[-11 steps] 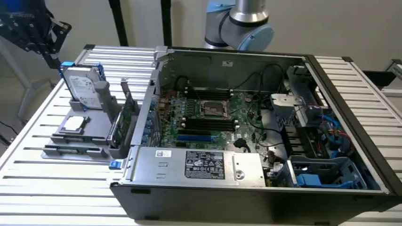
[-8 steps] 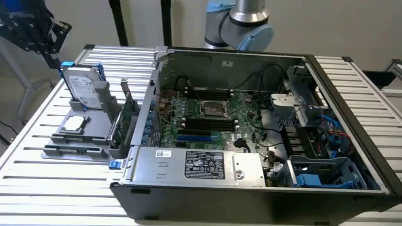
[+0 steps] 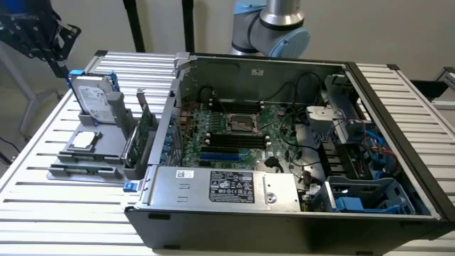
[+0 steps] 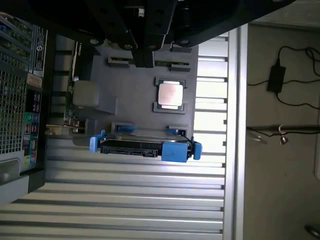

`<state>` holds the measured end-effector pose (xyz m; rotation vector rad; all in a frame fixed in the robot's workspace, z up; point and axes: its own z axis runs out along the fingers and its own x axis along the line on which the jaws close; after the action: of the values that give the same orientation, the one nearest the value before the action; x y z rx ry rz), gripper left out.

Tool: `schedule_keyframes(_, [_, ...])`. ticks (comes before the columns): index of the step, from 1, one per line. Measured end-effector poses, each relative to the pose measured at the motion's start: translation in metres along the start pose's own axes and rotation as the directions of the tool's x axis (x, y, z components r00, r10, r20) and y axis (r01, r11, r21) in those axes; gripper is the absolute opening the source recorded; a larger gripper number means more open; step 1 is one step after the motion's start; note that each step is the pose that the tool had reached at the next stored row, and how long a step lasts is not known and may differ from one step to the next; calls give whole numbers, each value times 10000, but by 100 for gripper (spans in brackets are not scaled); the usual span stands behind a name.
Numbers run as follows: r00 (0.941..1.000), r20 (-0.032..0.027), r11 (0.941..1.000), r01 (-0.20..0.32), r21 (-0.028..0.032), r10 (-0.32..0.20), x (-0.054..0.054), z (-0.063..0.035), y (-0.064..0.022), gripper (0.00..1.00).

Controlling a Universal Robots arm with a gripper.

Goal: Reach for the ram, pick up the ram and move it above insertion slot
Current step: 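Reach for the ram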

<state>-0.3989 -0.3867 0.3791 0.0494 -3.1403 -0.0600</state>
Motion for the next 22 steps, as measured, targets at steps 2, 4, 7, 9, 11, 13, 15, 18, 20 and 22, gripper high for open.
schedule_keyframes(2, [10000,-1,10000,2,0,-2,1,0,-3,11])
schedule_keyframes(4, [10000,0,10000,0,1,0,2,0,-18,11])
schedule_keyframes(7, [10000,-1,10000,2,0,-2,-4,1,-63,11])
schedule_keyframes(9, [10000,0,10000,2,0,-2,-16,5,-115,11])
schedule_keyframes(11, [10000,0,10000,1,-1,-1,-37,10,-179,11])
schedule_keyframes(13, [10000,0,10000,2,0,-2,-62,17,-248,11])
schedule_keyframes(15, [10000,-1,10000,1,1,-1,-81,29,-313,11])
schedule_keyframes(18, [10000,-1,10000,1,4,-1,-102,61,-398,11])
schedule_keyframes(20, [10000,0,10000,2,13,-2,-118,85,-447,11])
schedule_keyframes(22, [10000,0,10000,2,28,-2,-140,111,-491,11])
